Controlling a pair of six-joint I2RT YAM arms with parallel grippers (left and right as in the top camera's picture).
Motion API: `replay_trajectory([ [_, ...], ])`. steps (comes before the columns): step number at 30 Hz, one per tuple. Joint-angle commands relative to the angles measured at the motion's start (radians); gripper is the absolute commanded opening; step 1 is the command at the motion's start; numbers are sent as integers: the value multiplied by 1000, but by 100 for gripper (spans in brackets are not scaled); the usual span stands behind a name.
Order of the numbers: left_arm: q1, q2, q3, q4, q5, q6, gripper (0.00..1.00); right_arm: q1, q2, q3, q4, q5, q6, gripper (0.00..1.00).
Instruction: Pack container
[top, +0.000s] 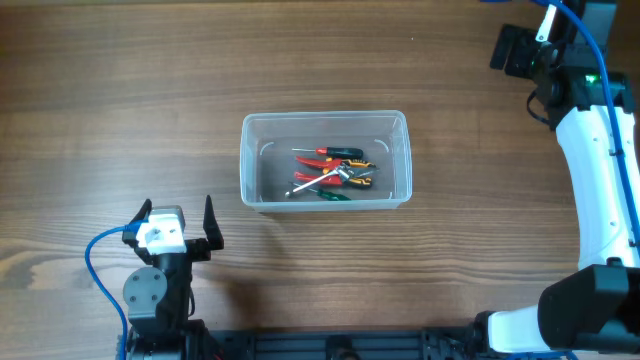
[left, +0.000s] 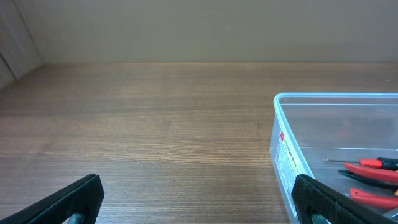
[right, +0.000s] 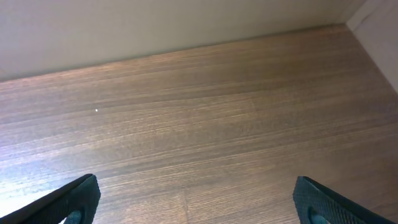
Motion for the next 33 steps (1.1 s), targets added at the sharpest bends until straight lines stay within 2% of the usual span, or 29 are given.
replay_trajectory([
  [1,6,-12,-14,6,19,23,100,1,-4,10,2,-8,-3,100],
  [9,6,-12,-14,6,19,23,100,13,-62,8,-10,-8,-3,100],
  [23,6,-12,-14,6,19,23,100,254,-617,4,-10,-8,-3,100],
  [33,6,-12,-14,5,19,23,100,255,-870,2,-40,25,-3,100],
])
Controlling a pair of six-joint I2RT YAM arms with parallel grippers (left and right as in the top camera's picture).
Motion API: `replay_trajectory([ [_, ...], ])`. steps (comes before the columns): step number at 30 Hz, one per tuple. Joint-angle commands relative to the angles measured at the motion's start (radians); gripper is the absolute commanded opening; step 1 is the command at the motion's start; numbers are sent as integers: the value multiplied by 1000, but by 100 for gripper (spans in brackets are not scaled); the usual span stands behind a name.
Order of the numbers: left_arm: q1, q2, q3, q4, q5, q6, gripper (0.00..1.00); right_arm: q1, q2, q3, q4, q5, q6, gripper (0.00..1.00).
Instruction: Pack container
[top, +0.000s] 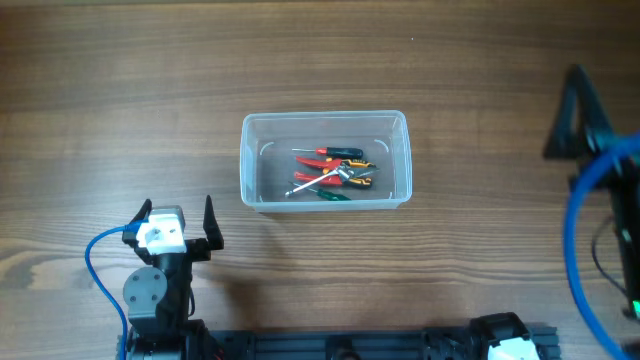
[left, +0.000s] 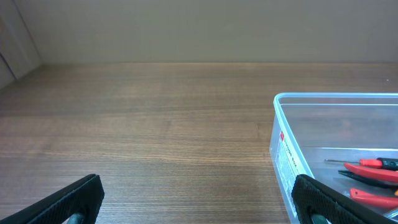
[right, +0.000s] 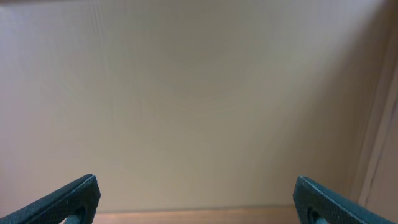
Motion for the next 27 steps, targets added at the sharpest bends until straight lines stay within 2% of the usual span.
replay_trajectory([
  [1,6,-11,-14,5,19,23,100,4,-61,0,-64,32,-3,100],
  [4,6,-11,-14,6,19,23,100,4,-129,-50,-100,24,3,100],
  [7,6,-11,-14,6,19,23,100,4,-211,-162,-42,8,3,100],
  [16,6,-11,-14,6,19,23,100,1,-560,-806,386,-115,-1,100],
  [23,6,-11,-14,6,19,23,100,-42,-699,-1135,557,-245,0,100],
  [27,6,-11,-14,6,19,23,100,-71,-749,-1226,578,-267,0,100],
])
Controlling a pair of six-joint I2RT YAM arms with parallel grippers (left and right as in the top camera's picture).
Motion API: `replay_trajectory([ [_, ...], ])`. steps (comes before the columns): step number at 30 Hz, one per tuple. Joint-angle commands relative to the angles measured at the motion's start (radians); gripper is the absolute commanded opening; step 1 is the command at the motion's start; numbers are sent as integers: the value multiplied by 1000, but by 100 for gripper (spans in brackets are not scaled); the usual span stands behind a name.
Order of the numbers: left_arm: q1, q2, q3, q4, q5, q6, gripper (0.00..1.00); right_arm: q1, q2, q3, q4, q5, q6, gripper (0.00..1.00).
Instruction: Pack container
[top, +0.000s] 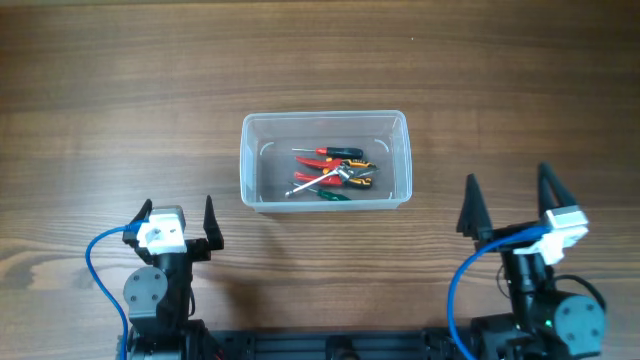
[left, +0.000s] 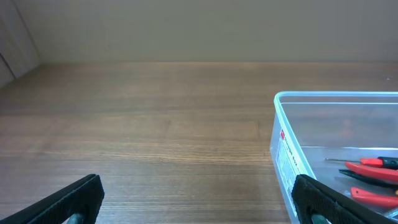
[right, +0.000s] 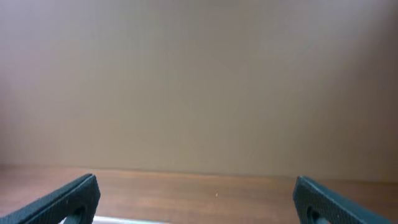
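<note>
A clear plastic container (top: 325, 120) stands mid-table with several small hand tools (top: 333, 173) lying in it, red, orange and green handled. Its left wall (left: 281, 152) and red tools (left: 373, 165) show at the right of the left wrist view. My left gripper (top: 175, 215) sits open at the front left, short of the container, nothing between its fingers. Open and empty at the front right, my right gripper (top: 510, 200) faces the back wall; a sliver of the container rim (right: 124, 220) shows at the bottom of its view.
The wooden table (top: 120, 90) stretches around the container. A plain wall (right: 199, 81) rises behind the far edge. Blue cables (top: 95, 265) loop at each arm's base along the front edge.
My right arm has moved from the right edge of the table to the front right, gripper still open, now level and facing the back wall. The left arm and container have not moved.
My right gripper was open at the far right corner, looking down at bare table. Then it was raised by the right edge, facing the wall. Now it rests at the front right. The left gripper stayed open at the front left throughout, tools lying in the container.
</note>
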Motion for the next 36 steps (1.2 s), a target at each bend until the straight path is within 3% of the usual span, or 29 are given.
replay_trajectory([
  [1,6,-11,-9,3,19,23,100,-27,-55,-67,21,-60,0,100],
  [22,6,-11,-9,3,19,23,100,-37,-90,-319,172,18,106,100],
  [36,6,-11,-9,3,19,23,100,-109,-89,-317,135,14,100,100],
])
